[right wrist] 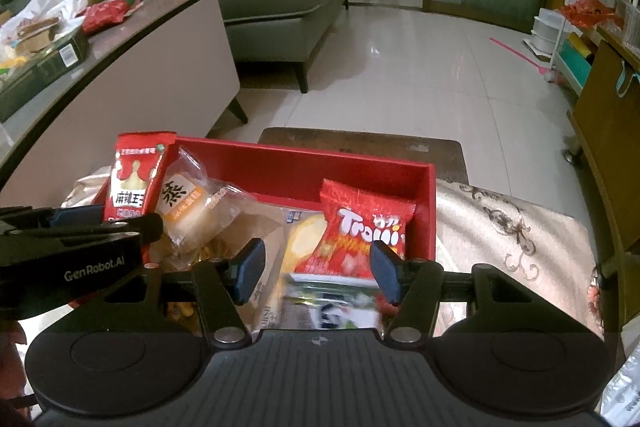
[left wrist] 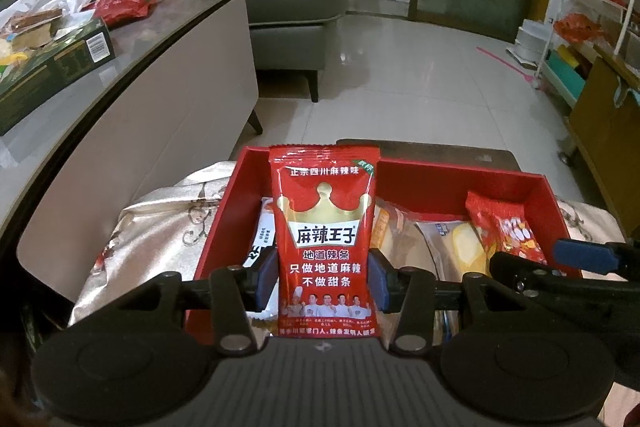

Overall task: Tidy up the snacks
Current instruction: 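Lower and release the red packet into the box while the right tool releases the Kapron wafer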

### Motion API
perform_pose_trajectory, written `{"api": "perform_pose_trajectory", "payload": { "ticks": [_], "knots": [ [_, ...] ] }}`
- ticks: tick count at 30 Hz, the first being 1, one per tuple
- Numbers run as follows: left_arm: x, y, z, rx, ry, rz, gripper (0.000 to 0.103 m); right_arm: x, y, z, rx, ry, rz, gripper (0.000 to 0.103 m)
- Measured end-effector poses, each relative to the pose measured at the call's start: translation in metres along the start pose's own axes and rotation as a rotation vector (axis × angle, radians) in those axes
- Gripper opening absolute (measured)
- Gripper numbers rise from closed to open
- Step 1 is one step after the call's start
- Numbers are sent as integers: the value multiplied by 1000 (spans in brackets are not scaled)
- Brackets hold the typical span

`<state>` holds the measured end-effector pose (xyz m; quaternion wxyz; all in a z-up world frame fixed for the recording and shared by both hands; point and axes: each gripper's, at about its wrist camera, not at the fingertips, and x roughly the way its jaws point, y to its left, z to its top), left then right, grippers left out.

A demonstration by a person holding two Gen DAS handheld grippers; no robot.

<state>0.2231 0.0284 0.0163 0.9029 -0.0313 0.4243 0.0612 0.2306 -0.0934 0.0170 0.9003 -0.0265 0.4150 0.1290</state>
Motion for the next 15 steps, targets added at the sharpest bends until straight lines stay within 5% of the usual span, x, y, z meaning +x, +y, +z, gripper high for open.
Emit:
{"api": "perform_pose_trajectory", "payload": {
  "ticks": [15],
  "knots": [
    [-15, -2, 4, 11, -40, 17, 60, -6, 1, 1, 5, -5, 2, 70]
  ]
}}
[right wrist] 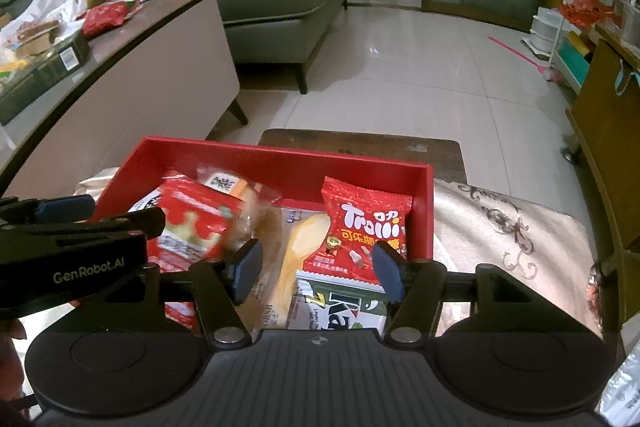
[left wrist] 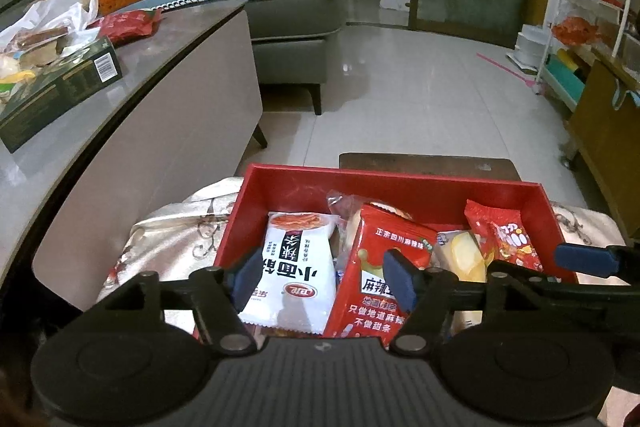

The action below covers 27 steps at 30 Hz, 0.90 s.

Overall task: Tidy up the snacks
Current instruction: 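Lower and release the red packet into the box while the right tool releases the Kapron wafer, then move both open tools down toward the snacks beside the box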

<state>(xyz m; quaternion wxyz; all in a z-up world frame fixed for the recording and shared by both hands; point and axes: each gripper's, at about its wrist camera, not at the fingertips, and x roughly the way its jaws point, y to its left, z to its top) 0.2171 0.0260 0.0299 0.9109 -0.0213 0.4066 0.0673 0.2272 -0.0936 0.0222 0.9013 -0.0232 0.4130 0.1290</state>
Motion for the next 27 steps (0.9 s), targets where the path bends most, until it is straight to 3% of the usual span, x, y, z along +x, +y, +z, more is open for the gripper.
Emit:
{"api": "perform_pose_trajectory", "payload": {
  "ticks": [15, 27],
  "knots": [
    [-24, 10, -2, -21, -25, -2, 61, -19, 7, -3, 9, -22, 4, 75],
    [-54, 23, -24, -17, -27, -13, 62, -45, 18, -22, -5, -13, 27, 78]
  ]
}}
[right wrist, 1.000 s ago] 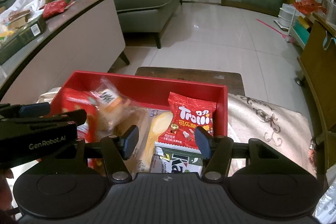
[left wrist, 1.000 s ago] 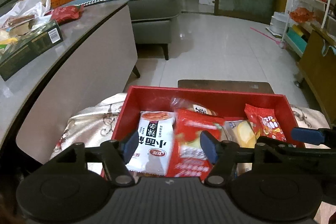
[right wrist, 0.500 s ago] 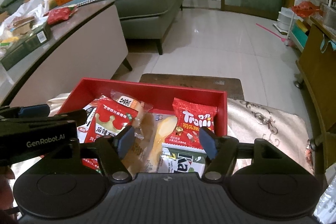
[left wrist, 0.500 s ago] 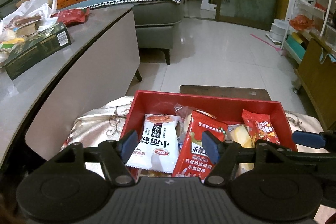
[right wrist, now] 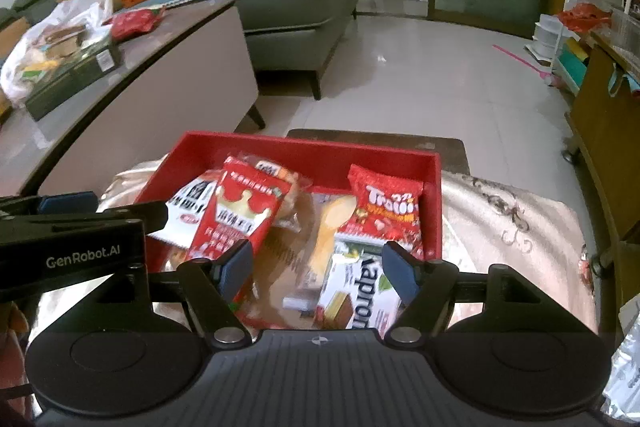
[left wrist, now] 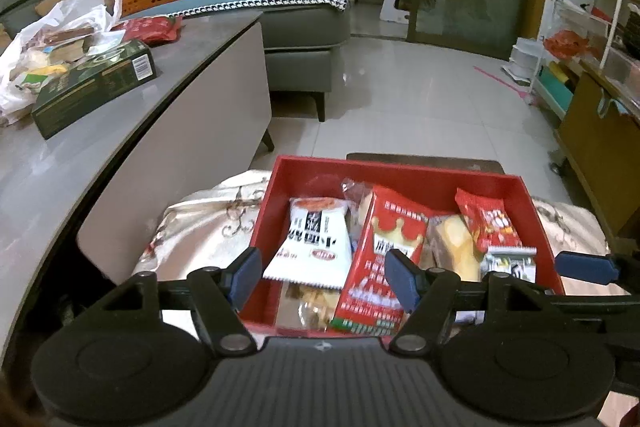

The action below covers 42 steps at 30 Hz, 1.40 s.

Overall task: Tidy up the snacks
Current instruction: 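Move both open tools down toward the snacks beside the box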

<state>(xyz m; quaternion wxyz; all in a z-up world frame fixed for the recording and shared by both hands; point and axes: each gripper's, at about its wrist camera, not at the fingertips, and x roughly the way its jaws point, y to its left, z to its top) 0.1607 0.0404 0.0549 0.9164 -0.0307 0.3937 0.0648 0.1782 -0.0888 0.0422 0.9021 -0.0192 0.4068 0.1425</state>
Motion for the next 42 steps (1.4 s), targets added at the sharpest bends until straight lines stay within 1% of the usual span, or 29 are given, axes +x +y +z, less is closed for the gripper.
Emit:
{"api": "perform_pose_trajectory", "payload": {
  "ticks": [2, 12, 16, 21, 26, 29, 30, 33, 35, 36, 38, 42],
  "knots": [
    [-5, 3, -6, 1, 7, -4, 62, -2, 2, -4, -8, 10, 2, 81],
    [-28, 8, -34, 21, 25, -18, 62, -13, 17, -32, -45, 56, 20, 81],
    [-37, 10, -45, 29, 35, -22, 63, -17, 17, -43, -46, 74, 22, 83],
    [-46, 13, -65, 49, 73, -40, 63, -18, 15, -58, -46, 109, 18, 83],
    [-58, 13, -97, 93, 120, -51, 64, -26, 10, -73, -50, 131, 16, 84],
    [-64, 8, -120, 158, 162, -63, 64, -29, 6, -83, -47, 152, 17, 85],
    [-67, 5, -130, 195, 174, -71, 64, -30, 5, -86, -50, 157, 18, 85],
    [-76, -5, -155, 319, 212, -145, 64, -35, 3, -95, -53, 165, 31, 86],
    [-81, -11, -171, 406, 235, -184, 64, -36, 0, -101, -55, 178, 38, 86],
    [-81, -13, -179, 443, 245, -190, 64, -37, 0, -104, -56, 183, 42, 86],
    [-82, -15, -191, 503, 266, -196, 64, -38, -1, -112, -58, 200, 57, 86],
    [-80, -20, -206, 580, 308, -229, 64, -35, 2, -127, -80, 236, 71, 86]
  ]
}}
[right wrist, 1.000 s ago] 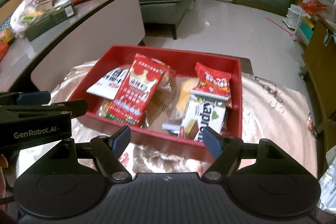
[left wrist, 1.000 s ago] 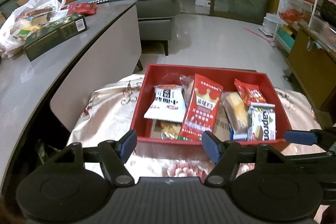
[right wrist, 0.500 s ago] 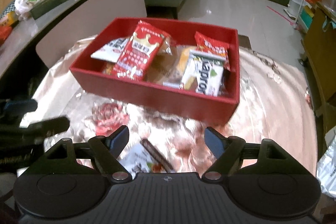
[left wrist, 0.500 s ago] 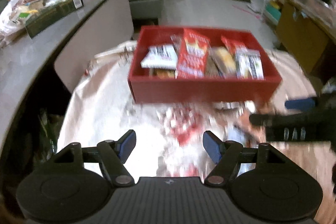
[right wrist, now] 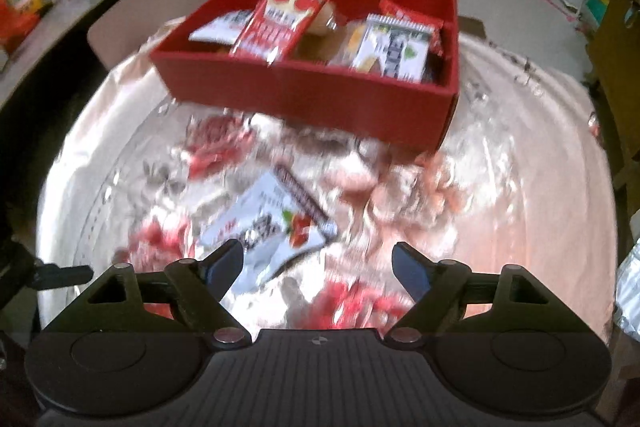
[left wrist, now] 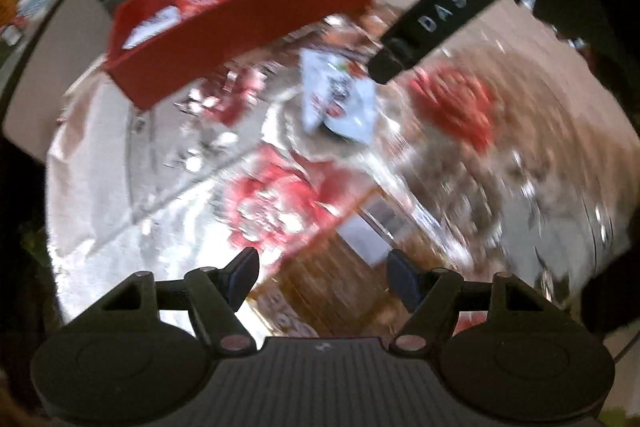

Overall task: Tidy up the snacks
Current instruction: 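Move both open tools down toward the snacks beside the box, then close the left tool on the brown bread pack while the right tool grasps the white jujube bag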

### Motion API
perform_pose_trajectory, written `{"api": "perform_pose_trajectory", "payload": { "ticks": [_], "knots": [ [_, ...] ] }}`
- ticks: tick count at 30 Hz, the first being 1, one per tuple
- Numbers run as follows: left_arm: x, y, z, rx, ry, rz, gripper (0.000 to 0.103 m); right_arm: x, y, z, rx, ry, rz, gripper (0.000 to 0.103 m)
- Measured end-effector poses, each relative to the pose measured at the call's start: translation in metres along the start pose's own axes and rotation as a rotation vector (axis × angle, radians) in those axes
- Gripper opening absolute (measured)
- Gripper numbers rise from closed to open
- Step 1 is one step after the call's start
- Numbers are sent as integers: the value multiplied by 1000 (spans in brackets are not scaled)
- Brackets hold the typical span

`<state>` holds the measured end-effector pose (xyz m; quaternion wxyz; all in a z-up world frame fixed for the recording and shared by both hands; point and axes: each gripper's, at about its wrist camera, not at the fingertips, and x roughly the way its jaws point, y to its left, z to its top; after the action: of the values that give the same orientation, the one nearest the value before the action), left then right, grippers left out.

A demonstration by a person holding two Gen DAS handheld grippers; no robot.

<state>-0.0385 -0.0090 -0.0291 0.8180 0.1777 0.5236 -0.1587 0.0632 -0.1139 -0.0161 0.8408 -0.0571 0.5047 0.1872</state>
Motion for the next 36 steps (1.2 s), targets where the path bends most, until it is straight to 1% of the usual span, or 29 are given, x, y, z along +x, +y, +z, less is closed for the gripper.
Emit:
{"api": "perform_pose_trajectory", "payload": {
  "ticks": [2, 4, 10, 11, 13, 14, 16, 17, 19, 21, 22, 23, 24, 25, 27, 29, 31, 32, 33, 34, 36],
  "knots": [
    [3, -8, -1, 48, 3, 0, 65, 4, 1, -5, 0, 24, 12, 86],
    [3, -14, 0, 92, 6, -15, 68, 7, 5, -7, -2, 40, 20, 86],
    [-2, -21, -6, 146, 13, -112, 69, 16, 13, -2, -10, 71, 45, 87],
    [-3, -24, -6, 163, 18, -118, 69, 18, 14, -1, -10, 76, 49, 87],
    [6, -30, -9, 212, 46, -96, 69, 23, 18, 2, -12, 86, 51, 87],
    [9, -33, -11, 227, 39, -81, 77, 26, 19, 2, -13, 91, 53, 87],
    [11, -37, -12, 240, 36, -70, 79, 31, 21, 3, -13, 103, 60, 87],
    [11, -37, -12, 230, 35, -68, 78, 34, 22, 4, -9, 110, 58, 87],
    [8, -35, -12, 192, 31, -63, 71, 39, 22, 5, 4, 121, 52, 87],
    [3, -32, -12, 140, 29, -63, 57, 43, 23, 8, 12, 123, 52, 88],
    [1, -28, -12, 108, 27, -62, 52, 45, 25, 11, 7, 116, 46, 89],
    [-2, -25, -13, 60, 26, -45, 44, 46, 25, 14, 6, 111, 38, 89],
    [-3, -19, -14, 10, 29, -35, 41, 48, 26, 17, 7, 107, 29, 89],
    [-4, -12, -15, -52, 33, -23, 39, 51, 28, 20, 1, 102, 16, 89],
    [-3, 3, -18, -168, 32, 28, 39, 55, 34, 25, -18, 97, -7, 89],
    [-2, 15, -17, -234, 18, 86, 40, 59, 45, 29, -67, 86, -22, 88],
    [-1, 26, -17, -310, 12, 116, 43, 63, 55, 30, -117, 77, -52, 88],
    [0, 32, -16, -348, 15, 117, 49, 65, 61, 30, -154, 68, -75, 86],
    [1, 36, -15, -372, 17, 108, 49, 65, 66, 30, -189, 55, -88, 86],
    [1, 38, -13, -375, 19, 100, 49, 65, 70, 30, -214, 50, -99, 86],
    [-2, 35, -9, -327, 6, 107, 49, 63, 70, 31, -209, 63, -82, 87]
  ]
}}
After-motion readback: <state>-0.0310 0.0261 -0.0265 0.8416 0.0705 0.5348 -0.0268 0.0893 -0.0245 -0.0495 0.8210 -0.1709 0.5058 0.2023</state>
